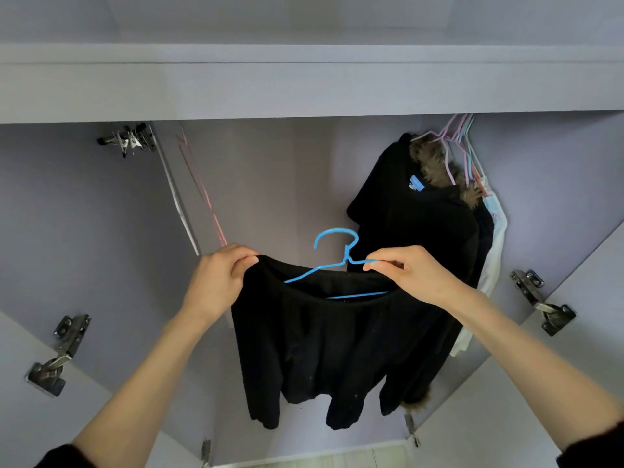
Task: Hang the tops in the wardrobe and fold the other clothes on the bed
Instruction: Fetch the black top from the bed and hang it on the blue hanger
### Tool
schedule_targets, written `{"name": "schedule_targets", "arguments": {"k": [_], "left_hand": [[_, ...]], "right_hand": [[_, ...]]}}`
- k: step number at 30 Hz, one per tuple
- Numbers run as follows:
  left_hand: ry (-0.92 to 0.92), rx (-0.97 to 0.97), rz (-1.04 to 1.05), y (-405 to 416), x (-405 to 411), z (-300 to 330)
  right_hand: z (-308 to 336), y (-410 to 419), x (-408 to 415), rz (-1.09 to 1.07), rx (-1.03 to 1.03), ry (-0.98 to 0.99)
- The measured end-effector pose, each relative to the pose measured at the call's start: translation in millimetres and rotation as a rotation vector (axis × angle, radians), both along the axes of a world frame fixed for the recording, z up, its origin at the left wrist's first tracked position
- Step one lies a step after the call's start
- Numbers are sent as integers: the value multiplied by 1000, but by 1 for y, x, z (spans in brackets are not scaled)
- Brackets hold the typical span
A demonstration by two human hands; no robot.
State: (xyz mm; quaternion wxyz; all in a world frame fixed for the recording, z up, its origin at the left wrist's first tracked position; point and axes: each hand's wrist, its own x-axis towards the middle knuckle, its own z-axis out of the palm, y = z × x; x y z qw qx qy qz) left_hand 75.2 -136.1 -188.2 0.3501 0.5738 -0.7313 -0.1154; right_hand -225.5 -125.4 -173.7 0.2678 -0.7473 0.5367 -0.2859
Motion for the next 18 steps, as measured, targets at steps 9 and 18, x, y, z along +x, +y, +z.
{"name": "schedule_targets", "arguments": {"k": [9, 18], "left_hand": [[-62, 94, -121, 8, -26, -21], [-167, -11, -140, -5, -65, -8]], "right_hand": [[-1, 2, -22, -141, -2, -151], [0, -8, -55, -194, 473, -449]]}}
